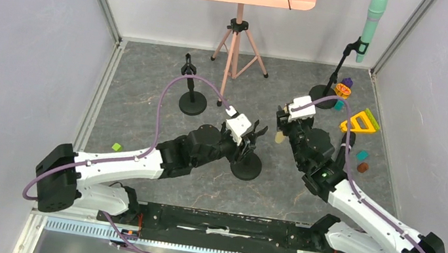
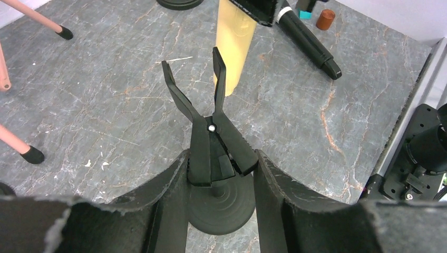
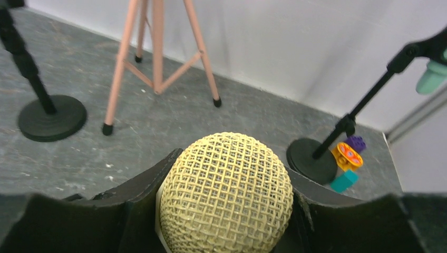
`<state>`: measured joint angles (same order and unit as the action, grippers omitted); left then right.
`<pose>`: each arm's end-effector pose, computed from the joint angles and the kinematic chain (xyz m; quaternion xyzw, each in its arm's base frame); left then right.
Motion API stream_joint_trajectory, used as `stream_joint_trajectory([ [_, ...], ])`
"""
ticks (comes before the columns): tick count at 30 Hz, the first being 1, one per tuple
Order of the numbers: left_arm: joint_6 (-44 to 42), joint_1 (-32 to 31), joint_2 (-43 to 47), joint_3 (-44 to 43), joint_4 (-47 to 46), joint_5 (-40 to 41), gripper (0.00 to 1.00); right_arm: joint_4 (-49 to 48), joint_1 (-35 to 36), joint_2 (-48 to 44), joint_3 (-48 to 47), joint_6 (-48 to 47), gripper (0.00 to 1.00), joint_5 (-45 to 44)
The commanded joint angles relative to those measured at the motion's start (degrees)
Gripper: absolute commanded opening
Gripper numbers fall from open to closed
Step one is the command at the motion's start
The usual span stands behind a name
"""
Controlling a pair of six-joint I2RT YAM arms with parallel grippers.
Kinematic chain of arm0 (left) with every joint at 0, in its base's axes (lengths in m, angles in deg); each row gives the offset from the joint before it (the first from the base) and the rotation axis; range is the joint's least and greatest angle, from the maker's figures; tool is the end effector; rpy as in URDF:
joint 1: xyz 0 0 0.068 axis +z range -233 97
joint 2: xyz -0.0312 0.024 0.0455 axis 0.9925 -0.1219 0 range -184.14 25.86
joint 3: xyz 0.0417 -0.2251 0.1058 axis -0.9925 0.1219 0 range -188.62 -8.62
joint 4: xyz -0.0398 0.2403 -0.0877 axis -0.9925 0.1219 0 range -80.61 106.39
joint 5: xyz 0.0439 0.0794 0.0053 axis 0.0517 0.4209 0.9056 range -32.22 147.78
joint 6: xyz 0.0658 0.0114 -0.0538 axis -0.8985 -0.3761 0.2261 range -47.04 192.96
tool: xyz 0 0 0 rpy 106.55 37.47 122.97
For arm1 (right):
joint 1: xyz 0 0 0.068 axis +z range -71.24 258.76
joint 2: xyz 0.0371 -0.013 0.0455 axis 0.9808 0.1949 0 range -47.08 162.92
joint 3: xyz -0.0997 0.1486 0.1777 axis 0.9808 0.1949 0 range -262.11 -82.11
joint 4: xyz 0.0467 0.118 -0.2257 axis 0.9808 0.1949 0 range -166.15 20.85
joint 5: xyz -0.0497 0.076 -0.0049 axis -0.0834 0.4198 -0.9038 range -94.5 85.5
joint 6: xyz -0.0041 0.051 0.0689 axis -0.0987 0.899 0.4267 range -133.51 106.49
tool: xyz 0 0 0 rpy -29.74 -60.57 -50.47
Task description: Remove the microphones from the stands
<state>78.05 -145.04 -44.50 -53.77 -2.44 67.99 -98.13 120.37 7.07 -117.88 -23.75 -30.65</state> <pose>0.1654 -0.2830 0.2587 0.3242 0.7134 -0.2831 0.5531 0.2229 0.1532 0.2996 -0.1432 0.6718 0.0428 0.7255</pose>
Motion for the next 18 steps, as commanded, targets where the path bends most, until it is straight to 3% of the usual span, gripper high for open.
stream_joint_trajectory([
  [1,-0.16,0.72,-0.13,-0.37,2.88,-1.16,0.43,5.36,-3.61,1.5,-3.72,3.22,0.0,-2.8],
  [4,-0.36,0.72,-1.27,-2.4,3.04,-3.86,0.55,8.06,-5.42,1.27,-3.44,5.29,0.0,-1.38],
  [5,-0.27,0.76,-1.61,-2.95,3.25,-4.7,0.62,8.54,-5.84,1.21,-3.2,5.89,0.0,-0.52],
  [6,0.03,0.7,-1.91,-3.48,3.39,-4.92,0.76,9.01,-6.38,1.06,-2.89,6.66,0.0,0.51],
  [9,0.94,0.72,-1.91,-3.29,2.21,-4.6,0.86,9.74,-7.26,0.75,-1.53,8.64,0.0,2.89],
  [11,0.92,0.75,-1.82,-3.07,2.01,-3.88,0.99,9.76,-7.75,0.6,-0.44,10.01,0.0,4.07],
  [14,0.9,0.81,-2.04,-2.12,1.56,-2.06,1.0,9.94,-8.27,0.51,0.97,12.16,0.0,5.64],
  [18,2.3,1.12,-5.02,1.96,-6.18,-1.74,1.0,9.94,-8.82,0.34,2.83,14.32,0.0,7.08],
])
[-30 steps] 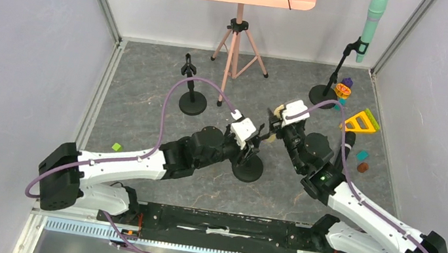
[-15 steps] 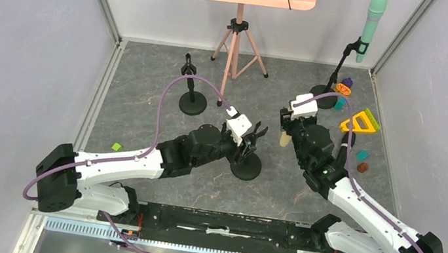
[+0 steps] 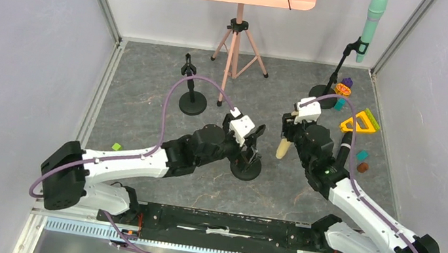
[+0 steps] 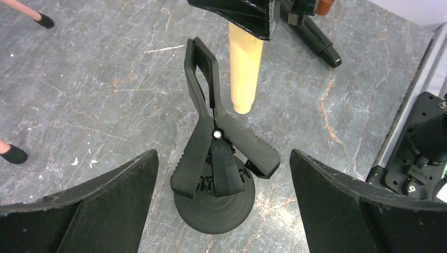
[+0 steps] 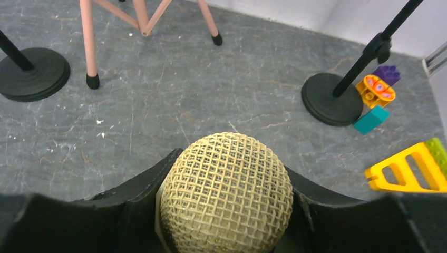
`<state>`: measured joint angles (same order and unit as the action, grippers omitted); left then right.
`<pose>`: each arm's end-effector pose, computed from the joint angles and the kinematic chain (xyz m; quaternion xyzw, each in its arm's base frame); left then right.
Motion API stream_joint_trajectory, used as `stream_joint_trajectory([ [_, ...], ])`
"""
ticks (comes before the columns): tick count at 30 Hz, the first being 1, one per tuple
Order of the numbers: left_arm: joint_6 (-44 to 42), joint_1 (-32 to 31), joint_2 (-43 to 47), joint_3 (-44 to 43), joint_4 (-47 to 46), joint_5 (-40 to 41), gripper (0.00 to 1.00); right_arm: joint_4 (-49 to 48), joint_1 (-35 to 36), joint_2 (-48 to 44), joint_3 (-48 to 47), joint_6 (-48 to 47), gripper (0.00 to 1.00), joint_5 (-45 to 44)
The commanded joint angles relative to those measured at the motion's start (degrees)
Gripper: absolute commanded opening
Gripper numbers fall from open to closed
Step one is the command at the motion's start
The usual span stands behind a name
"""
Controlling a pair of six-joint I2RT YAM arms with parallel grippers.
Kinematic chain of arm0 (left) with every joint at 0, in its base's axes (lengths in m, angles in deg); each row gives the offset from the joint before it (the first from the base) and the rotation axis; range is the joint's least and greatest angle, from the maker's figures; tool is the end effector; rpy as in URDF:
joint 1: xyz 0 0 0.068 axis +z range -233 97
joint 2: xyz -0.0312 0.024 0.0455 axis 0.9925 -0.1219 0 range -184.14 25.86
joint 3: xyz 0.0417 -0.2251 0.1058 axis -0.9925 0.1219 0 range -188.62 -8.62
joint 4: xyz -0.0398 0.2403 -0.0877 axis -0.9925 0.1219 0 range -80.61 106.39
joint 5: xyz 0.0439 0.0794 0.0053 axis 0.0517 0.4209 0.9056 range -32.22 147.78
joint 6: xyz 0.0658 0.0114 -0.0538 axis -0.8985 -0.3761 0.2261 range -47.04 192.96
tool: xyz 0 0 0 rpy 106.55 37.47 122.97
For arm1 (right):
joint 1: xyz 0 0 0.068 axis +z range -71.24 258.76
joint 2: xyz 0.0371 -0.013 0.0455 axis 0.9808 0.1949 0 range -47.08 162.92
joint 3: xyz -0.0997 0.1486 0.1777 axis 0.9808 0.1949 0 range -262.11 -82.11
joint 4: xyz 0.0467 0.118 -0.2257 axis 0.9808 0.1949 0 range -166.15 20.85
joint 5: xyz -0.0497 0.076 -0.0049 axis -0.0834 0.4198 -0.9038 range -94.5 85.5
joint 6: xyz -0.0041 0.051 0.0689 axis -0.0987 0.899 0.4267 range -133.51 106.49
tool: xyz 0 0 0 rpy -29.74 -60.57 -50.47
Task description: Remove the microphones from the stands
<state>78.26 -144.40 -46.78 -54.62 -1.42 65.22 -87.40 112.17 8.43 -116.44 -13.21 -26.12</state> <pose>0.1686 -0.2888 0.2494 0.3398 0.7210 -0.2875 0.5311 0.2428 0.1266 0.2569 -0.0986 0.7553 0.0457 0.6464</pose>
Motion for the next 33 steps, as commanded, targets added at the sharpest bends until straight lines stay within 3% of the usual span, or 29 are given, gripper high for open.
stream_joint_trajectory([
  [1,2.85,0.47,-3.52,3.78,-9.46,1.03,1.0,-0.67,-0.79,-1.01,1.61,4.22,0.0,2.96],
  [8,3.55,0.46,-7.83,11.71,-27.82,4.09,0.98,0.0,-1.63,-2.23,3.08,5.44,0.0,4.05],
  [11,1.87,0.42,-11.15,13.2,-35.12,5.36,0.92,-0.01,-2.01,-2.4,3.43,5.71,0.0,3.98],
  [15,1.03,0.52,-15.47,12.46,-41.52,4.64,0.7,0.0,-2.56,-2.52,3.46,6.08,0.0,4.25],
  [18,2.08,0.68,-18.59,11.68,-43.59,3.73,0.71,0.21,-2.99,-2.69,3.55,6.02,0.0,4.46],
  [19,2.4,0.75,-19.2,11.77,-44.47,3.09,0.63,0.42,-3.08,-2.82,3.56,6.03,0.0,4.57],
  [22,2.62,0.81,-19.19,13.75,-47.3,3.2,0.24,0.7,-3.43,-3.13,3.7,6.06,0.0,4.67],
  [25,0.77,0.97,-17.95,16.2,-48.69,6.48,0.2,0.78,-3.57,-3.42,3.9,6.32,0.0,5.04],
  [29,-4.56,1.81,-15.19,18.53,-47.99,11.78,0.07,0.89,-3.75,-3.63,4.22,6.51,0.0,5.33],
  [33,-6.69,7.81,-11.59,19.49,-44.1,13.63,0.04,0.8,-4.1,-3.74,4.53,6.97,0.0,5.36],
])
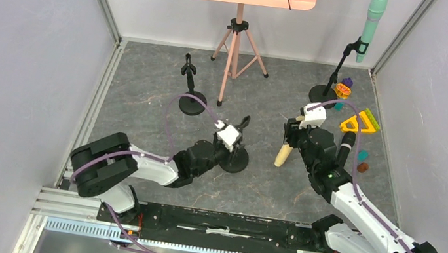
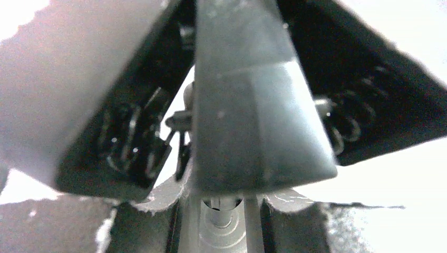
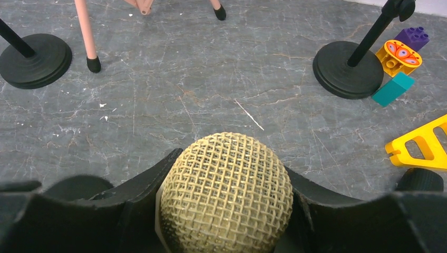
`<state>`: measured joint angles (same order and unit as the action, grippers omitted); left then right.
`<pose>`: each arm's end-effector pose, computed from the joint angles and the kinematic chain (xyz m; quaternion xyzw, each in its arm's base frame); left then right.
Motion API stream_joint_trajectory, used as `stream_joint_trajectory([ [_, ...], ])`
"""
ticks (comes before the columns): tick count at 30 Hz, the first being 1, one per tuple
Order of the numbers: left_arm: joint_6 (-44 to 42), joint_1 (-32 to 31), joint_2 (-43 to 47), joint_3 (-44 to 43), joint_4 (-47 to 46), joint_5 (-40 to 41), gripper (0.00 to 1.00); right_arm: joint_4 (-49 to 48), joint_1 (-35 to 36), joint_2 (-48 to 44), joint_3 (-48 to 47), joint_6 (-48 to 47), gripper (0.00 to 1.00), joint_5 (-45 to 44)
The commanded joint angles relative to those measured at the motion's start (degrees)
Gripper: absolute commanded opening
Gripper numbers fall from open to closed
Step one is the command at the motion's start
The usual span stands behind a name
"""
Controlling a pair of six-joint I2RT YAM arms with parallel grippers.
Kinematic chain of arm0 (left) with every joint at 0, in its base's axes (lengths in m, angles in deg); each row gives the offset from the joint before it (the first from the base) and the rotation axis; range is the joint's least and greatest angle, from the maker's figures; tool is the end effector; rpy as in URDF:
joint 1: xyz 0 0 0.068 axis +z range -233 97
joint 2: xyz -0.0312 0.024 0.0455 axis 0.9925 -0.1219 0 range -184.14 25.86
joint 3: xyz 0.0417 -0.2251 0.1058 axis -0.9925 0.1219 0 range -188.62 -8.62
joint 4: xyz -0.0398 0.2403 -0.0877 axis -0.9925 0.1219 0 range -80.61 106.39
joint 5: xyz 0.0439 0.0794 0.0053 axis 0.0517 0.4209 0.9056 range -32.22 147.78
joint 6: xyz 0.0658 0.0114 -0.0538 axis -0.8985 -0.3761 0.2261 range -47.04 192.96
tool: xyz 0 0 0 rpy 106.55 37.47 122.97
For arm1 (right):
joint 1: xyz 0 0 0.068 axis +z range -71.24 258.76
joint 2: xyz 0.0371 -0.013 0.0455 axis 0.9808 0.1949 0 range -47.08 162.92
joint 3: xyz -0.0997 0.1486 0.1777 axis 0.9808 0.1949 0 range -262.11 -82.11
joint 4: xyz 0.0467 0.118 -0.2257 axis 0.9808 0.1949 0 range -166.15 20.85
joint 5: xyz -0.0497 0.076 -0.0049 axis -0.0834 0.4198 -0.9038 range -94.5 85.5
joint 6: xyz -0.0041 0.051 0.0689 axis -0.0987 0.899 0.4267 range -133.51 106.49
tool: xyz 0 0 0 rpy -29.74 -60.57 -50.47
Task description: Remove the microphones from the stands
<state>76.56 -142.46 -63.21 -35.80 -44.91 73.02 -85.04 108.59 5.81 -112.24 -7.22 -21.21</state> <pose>0.1841 -0.2730 0.1512 0.2721 0.6998 -0.2563 0.6087 0.2386 0.1116 0.2334 -0.0712 0.7808 0.0803 0.6154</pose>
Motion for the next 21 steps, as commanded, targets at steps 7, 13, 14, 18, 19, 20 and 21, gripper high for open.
stream_joint_trajectory([
  [7,-1.44,23.79,10.31,-0.33,7.0,-0.8,0.03,0.08,-2.01,0.19,-0.51,0.31,0.01,2.91],
  [13,-1.4,28.82,9.93,1.26,6.65,0.44,0.04,8.35,-7.07,5.71,-5.31,0.77,0.01,7.37],
  [14,-0.79,29.55,9.52,1.63,5.93,0.7,0.07,8.72,-7.9,6.76,-6.2,0.7,0.01,7.9],
  [18,0.19,31.6,9.32,1.64,7.81,2.82,0.08,12.67,-12.43,10.64,-9.24,0.94,0.01,11.43],
  [19,1.34,32.43,9.73,1.81,7.98,3.53,0.12,12.95,-13.17,11.51,-9.77,0.57,0.01,11.9],
  [20,2.05,33.3,10.12,2.17,7.93,2.23,0.15,13.6,-13.98,12.72,-10.6,0.12,0.01,11.89],
  [21,2.2,33.96,10.53,2.26,7.95,0.65,0.15,14.33,-14.79,13.8,-11.3,-0.32,0.01,11.6],
])
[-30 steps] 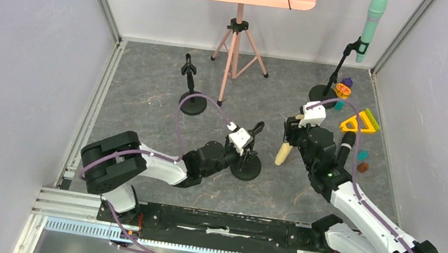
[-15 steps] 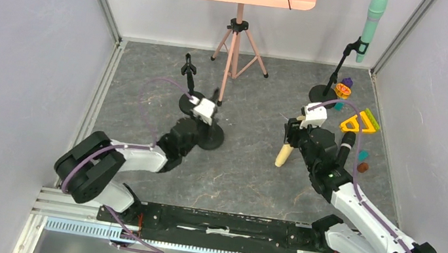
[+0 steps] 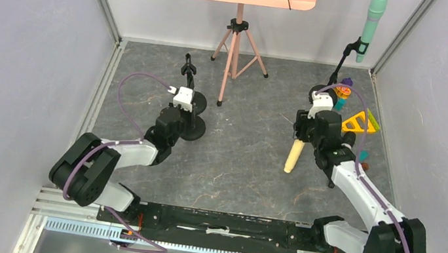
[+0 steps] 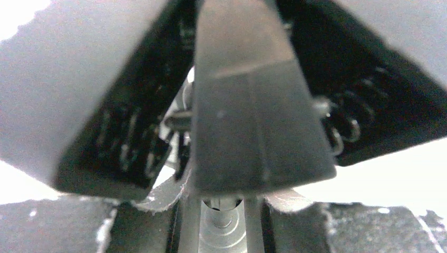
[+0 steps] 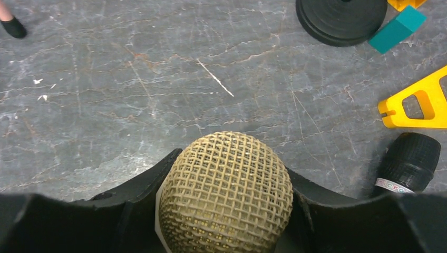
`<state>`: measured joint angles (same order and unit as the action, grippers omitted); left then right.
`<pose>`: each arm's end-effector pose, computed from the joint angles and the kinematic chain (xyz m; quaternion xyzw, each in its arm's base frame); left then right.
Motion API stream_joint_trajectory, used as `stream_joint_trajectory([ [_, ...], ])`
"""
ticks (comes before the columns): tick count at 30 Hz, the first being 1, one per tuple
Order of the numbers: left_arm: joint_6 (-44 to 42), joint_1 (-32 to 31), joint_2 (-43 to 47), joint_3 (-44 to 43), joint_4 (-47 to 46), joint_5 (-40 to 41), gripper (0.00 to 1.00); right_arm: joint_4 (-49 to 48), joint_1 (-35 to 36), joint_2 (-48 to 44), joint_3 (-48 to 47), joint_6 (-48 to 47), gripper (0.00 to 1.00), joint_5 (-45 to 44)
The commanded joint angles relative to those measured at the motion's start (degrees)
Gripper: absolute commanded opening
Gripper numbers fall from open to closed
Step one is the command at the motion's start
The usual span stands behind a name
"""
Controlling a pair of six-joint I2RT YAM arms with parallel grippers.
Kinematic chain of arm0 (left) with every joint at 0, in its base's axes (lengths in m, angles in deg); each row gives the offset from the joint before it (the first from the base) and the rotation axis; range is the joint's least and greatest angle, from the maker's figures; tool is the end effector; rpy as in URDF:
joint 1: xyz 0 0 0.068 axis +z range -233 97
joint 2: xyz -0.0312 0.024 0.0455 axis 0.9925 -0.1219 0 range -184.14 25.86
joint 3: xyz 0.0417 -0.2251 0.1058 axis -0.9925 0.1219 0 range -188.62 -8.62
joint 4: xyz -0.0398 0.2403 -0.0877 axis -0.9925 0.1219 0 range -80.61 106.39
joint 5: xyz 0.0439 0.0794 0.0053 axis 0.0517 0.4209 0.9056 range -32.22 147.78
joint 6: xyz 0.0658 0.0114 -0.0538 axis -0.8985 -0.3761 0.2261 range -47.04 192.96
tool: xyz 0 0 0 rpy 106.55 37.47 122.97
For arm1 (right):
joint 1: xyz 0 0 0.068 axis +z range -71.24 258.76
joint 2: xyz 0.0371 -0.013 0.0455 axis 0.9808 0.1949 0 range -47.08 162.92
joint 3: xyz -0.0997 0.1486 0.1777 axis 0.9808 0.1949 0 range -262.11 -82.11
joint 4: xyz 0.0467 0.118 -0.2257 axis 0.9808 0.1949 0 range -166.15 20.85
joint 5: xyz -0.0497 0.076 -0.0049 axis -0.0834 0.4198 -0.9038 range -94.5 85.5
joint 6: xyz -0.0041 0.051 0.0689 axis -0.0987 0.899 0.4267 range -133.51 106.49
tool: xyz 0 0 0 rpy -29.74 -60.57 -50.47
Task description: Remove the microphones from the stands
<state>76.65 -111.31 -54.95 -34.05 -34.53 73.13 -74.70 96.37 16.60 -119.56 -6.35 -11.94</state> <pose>0.2843 -0.1304 0.1585 0.0810 0.7677 -0.0735 0.6315 0.2778 0.0778 0.2084 -0.0443 0.8534 0.0565 0.5163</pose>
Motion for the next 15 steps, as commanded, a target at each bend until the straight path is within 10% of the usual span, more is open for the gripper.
stream_joint_trajectory([
  [1,2.08,2.96,2.81,0.41,-1.91,-0.36,0.16,5.09,-3.32,4.24,-5.08,-1.7,0.01,1.98],
  [5,4.18,3.02,5.54,-2.52,4.64,-4.08,0.57,7.15,-6.27,8.56,-7.28,-4.07,0.02,2.38],
  [15,9.09,3.01,10.23,-1.65,14.13,-6.68,0.74,8.24,-10.52,19.16,-10.71,-5.53,0.07,-1.55],
])
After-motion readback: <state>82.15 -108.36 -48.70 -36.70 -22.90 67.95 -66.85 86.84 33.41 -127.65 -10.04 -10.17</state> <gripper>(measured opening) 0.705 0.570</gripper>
